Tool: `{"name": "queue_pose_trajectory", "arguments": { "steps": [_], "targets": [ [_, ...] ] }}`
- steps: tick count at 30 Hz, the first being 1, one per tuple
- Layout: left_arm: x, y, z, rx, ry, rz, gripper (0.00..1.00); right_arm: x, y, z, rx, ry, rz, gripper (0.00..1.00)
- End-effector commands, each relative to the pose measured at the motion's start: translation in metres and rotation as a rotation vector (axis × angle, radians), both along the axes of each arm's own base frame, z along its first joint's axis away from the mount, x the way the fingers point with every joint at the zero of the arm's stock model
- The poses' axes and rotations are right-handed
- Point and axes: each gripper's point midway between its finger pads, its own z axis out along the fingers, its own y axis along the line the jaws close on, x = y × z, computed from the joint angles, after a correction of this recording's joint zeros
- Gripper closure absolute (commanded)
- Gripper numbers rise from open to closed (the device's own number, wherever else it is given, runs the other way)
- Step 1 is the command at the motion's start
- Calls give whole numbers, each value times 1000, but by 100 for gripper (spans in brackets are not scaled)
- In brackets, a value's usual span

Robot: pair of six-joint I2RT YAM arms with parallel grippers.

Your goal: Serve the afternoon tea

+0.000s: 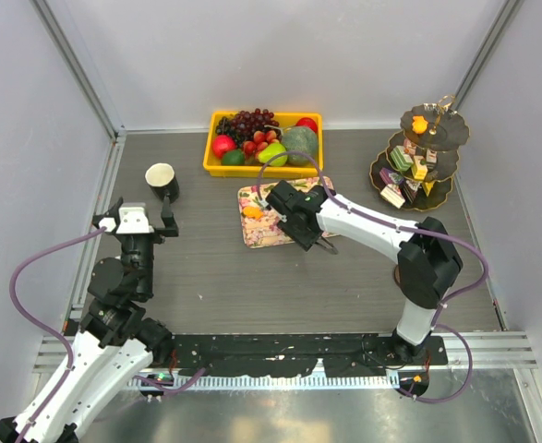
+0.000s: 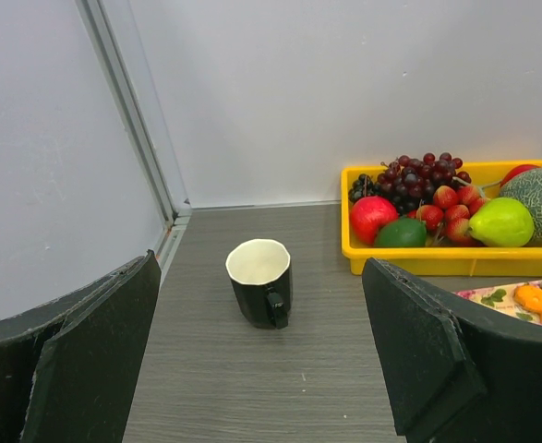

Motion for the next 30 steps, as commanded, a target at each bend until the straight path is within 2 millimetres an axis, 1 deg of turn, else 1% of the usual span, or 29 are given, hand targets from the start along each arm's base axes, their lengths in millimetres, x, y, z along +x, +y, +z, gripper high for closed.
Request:
{"name": "queue_pose_trajectory", "arguments": {
  "steps": [1, 3, 4, 6, 8, 9, 10, 11, 12, 13, 14, 15, 16, 17, 18, 19, 20, 21, 22, 23, 24, 25, 26, 27, 28, 29, 30],
  "targets": [
    [-5, 2, 15, -34, -47, -6, 1, 11, -1, 22, -9, -69, -13, 60],
    [-5, 2, 15, -36, -50, -6, 1, 11, -2, 30, 4, -83, -16, 63],
    [-5, 2, 15, -35, -48, -6, 1, 11, -2, 33, 11, -88, -17, 64],
    [-5, 2, 16, -36, -50, -6, 1, 10, -1, 46, 44, -106, -15, 65],
    [-5, 2, 15, -36, -50, -5, 1, 10, -4, 66, 85, -146, -29, 65],
    [-5, 2, 16, -35, -50, -6, 1, 10, -8, 71, 91, -151, -39, 65],
    [-5, 1, 15, -35, -49, -7, 1, 11, -9, 83, 111, -171, -46, 65],
    [-5, 2, 16, -36, -50, -7, 1, 11, -16, 89, 103, -183, -64, 65],
    [-5, 2, 17, -36, -51, -7, 1, 11, -18, 101, 124, -202, -68, 65],
    [-5, 2, 16, -36, -51, -6, 1, 10, -25, 106, 122, -201, -78, 65],
    [-5, 2, 15, -36, -50, -7, 1, 10, -28, 119, 143, -224, -83, 65],
    [-5, 2, 16, -37, -51, -6, 1, 10, -37, 125, 136, -233, -106, 65],
    [-5, 2, 16, -36, -51, -7, 1, 12, -43, 138, 156, -264, -126, 65],
    [-5, 2, 15, -35, -48, -6, 1, 12, -53, 144, 153, -268, -155, 65],
    [-5, 2, 16, -34, -50, -6, 1, 13, -60, 156, 175, -293, -176, 65],
    [-5, 2, 15, -35, -48, -5, 1, 15, -74, 162, 175, -299, -219, 65],
    [-5, 2, 16, -34, -50, -6, 1, 16, -88, 173, 191, -319, -262, 65],
    [-5, 2, 15, -34, -48, -6, 1, 16, -97, 179, 201, -331, -288, 65],
    [-5, 2, 16, -36, -51, -4, 1, 17, -112, 191, 213, -356, -332, 65],
    [-6, 3, 16, -35, -52, -4, 1, 16, -119, 202, 233, -383, -352, 65],
    [-5, 3, 16, -34, -51, 0, 1, 18, -134, 207, 232, -399, -398, 65],
    [-5, 3, 16, -34, -51, -2, 1, 17, -141, 218, 248, -428, -421, 65],
    [-5, 2, 15, -33, -50, -2, 1, 20, -157, 222, 245, -451, -478, 65],
    [-5, 3, 15, -33, -50, 0, 1, 19, -165, 231, 258, -479, -507, 65],
    [-5, 2, 16, -33, -50, -2, 1, 21, -180, 235, 257, -497, -560, 65],
    [-4, 2, 15, -33, -49, -4, 1, 21, -187, 241, 264, -517, -584, 64],
    [-5, 2, 16, -34, -50, -4, 1, 22, -203, 244, 259, -533, -643, 64]
  ]
}}
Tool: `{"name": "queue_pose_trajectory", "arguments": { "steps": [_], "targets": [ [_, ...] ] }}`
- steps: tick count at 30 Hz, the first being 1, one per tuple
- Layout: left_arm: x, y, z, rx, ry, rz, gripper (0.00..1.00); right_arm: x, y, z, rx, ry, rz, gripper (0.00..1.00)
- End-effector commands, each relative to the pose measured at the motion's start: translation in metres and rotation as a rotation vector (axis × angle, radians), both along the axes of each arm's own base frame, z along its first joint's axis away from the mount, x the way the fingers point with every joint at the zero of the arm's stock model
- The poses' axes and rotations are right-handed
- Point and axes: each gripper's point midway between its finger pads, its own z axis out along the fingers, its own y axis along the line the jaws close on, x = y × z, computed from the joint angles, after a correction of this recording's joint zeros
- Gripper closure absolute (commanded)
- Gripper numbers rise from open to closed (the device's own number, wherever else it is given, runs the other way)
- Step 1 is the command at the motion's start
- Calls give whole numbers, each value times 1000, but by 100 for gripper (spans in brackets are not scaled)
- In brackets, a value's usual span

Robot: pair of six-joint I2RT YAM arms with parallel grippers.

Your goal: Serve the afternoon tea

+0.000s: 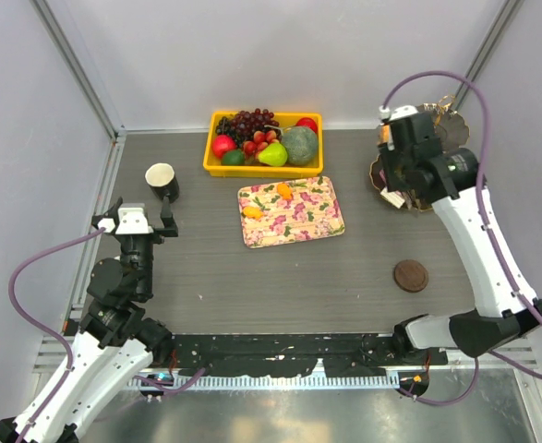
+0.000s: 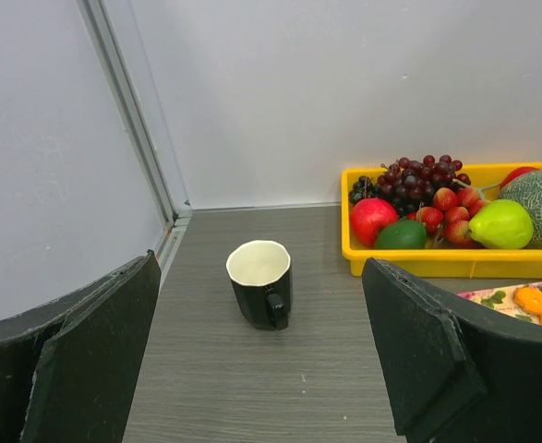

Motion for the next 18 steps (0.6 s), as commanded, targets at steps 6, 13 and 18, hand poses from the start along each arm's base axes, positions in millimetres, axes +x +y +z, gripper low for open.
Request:
{"name": "queue_pose_trajectory", "arguments": {
  "steps": [6, 13, 18],
  "targets": [
    [-3, 1, 13, -29, -43, -1, 1, 4, -90, 39, 61, -174, -331, 65],
    [-3, 1, 13, -29, -44, -4, 1, 20, -124, 34, 157, -254, -403, 66],
    [-3, 1, 13, -26, -43, 0, 1, 46, -130, 23, 275, -264, -401, 66]
  ]
}}
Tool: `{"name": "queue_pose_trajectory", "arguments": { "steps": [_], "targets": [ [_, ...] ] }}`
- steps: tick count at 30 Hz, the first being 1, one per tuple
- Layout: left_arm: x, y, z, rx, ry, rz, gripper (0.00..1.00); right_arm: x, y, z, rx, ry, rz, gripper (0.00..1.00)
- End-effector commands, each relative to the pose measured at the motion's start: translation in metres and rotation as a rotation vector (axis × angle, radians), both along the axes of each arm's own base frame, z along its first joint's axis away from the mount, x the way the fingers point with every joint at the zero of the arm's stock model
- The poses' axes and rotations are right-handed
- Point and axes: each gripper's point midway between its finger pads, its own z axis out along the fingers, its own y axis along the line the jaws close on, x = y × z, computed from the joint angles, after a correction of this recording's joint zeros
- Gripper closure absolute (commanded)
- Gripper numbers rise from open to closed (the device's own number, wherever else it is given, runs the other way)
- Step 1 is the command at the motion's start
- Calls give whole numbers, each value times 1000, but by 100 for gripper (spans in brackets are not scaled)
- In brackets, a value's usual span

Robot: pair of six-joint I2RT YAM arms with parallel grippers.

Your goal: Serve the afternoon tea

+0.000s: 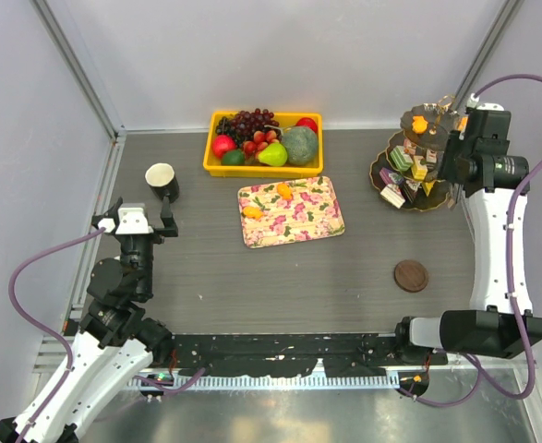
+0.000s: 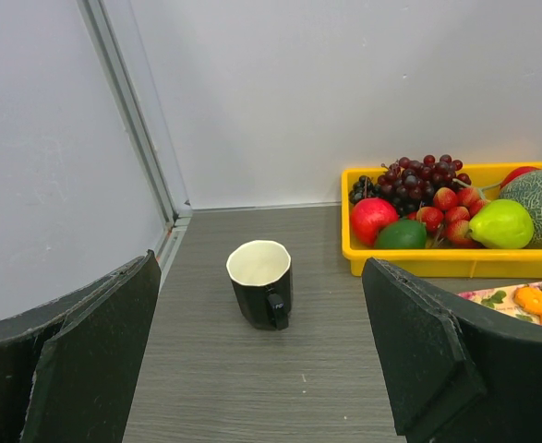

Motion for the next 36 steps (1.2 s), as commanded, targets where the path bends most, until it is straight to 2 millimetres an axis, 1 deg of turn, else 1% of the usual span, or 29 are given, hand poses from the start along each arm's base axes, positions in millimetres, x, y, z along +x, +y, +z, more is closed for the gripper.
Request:
{"name": "queue_pose_trajectory", "arguments": {
  "steps": [1, 4, 5, 6, 7, 12, 13, 15, 17, 19, 22, 25, 26, 27, 28, 31, 32, 33, 34, 35, 36],
  "targets": [
    [-3, 2, 14, -27, -44, 1, 1, 37, 4, 20, 101, -168, 37, 66],
    [-3, 3, 13, -26, -43, 6, 1, 49, -2, 16, 118, -165, 39, 66],
    [-3, 2, 13, -24, -42, 5, 1, 51, -4, 19, 121, -176, 41, 66],
    [-2, 2, 12, -23, -38, 3, 1, 55, -7, 13, 126, -162, 37, 66],
    [-2, 1, 13, -26, -42, 1, 1, 57, -9, 15, 135, -167, 38, 65],
    [-2, 1, 13, -26, -42, 0, 1, 70, -11, 5, 176, -148, 41, 64],
    [-3, 1, 13, -27, -43, 0, 1, 70, -12, 6, 176, -149, 38, 64],
    [-3, 1, 13, -27, -43, 0, 1, 75, -14, 1, 179, -136, 37, 61],
    [-3, 1, 13, -27, -43, 0, 1, 78, -15, 1, 181, -135, 34, 59],
    [-3, 1, 13, -28, -44, 0, 1, 79, -15, 2, 181, -137, 34, 54],
    [-3, 2, 14, -30, -47, 0, 1, 77, -17, 3, 172, -134, 23, 48],
    [-4, 2, 14, -30, -47, 0, 1, 70, -17, 6, 169, -141, 16, 45],
    [-4, 2, 14, -31, -48, 0, 1, 67, -17, 11, 165, -154, 16, 44],
    [-4, 2, 14, -30, -48, -2, 1, 64, -18, 10, 158, -151, 8, 41],
    [-4, 2, 15, -33, -50, -1, 1, 62, -18, 13, 151, -162, 6, 42],
    [-5, 3, 15, -34, -51, -1, 1, 53, -17, 15, 153, -166, -7, 42],
    [-5, 3, 15, -34, -51, -1, 1, 49, -15, 21, 154, -183, -1, 42],
    [-5, 3, 15, -34, -51, -1, 1, 46, -12, 18, 167, -182, 4, 43],
    [-5, 2, 15, -33, -51, -2, 1, 41, -9, 24, 168, -201, 8, 44],
    [-4, 2, 15, -33, -50, -2, 1, 37, -5, 20, 177, -196, 16, 47],
    [-4, 2, 15, -33, -51, -2, 1, 32, -3, 25, 176, -212, 21, 48]
  ]
}}
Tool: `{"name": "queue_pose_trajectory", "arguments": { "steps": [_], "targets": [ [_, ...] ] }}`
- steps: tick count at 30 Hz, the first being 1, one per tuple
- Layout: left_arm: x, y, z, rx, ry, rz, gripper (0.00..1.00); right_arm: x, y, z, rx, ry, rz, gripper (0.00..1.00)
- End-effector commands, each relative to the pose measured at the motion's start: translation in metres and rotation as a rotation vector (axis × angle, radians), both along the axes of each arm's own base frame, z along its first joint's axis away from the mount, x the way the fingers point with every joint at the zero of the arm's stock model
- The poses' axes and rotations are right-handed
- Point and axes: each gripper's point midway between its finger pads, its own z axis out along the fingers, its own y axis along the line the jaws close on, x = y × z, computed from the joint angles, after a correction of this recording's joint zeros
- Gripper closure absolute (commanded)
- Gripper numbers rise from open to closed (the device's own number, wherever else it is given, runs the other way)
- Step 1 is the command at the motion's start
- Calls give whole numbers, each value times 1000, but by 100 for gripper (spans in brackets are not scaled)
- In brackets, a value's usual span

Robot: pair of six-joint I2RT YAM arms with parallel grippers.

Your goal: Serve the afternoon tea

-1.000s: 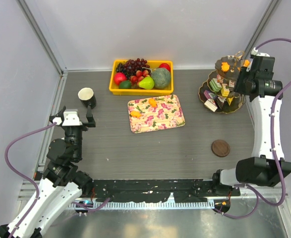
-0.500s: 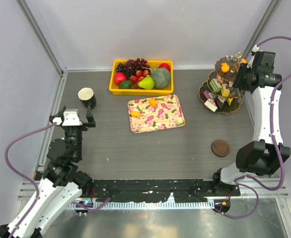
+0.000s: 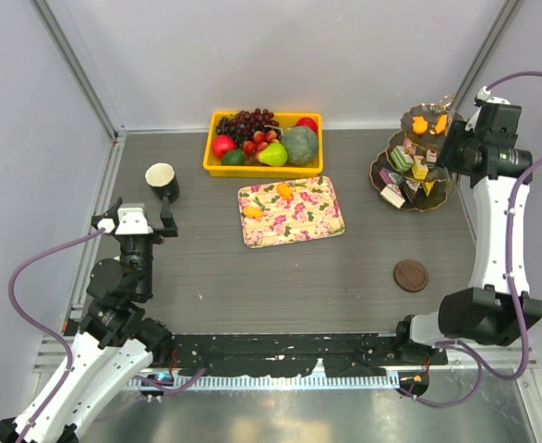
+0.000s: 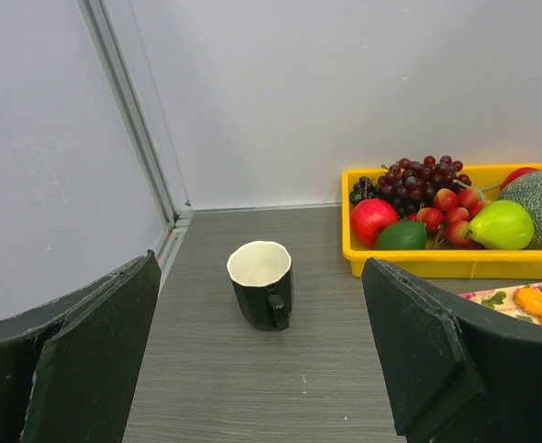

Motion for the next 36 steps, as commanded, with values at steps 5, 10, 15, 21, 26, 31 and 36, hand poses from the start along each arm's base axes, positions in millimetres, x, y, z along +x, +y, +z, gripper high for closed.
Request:
{"name": "queue_pose_trajectory", "arguments": {
  "steps": [5, 10, 15, 21, 26, 31, 36],
  "targets": [
    [-4, 2, 16, -34, -50, -3, 1, -37, 37, 39, 6, -170, 65, 55],
    [-3, 1, 14, -30, -44, -3, 1, -51, 97, 37, -16, -151, 233, 55],
    [-3, 1, 13, -27, -41, -3, 1, -57, 159, 11, -13, -90, 405, 55],
    [-2, 0, 13, -26, -39, -6, 1, -54, 230, -47, -19, 55, 590, 55],
    [-3, 0, 14, -29, -42, -6, 1, -45, 280, -94, -65, 181, 707, 54],
    [-3, 1, 13, -29, -40, -5, 1, -26, 310, -116, -113, 227, 756, 54],
    [-3, 1, 14, -27, -41, -4, 1, -4, 322, -141, -188, 283, 762, 52]
  ]
}}
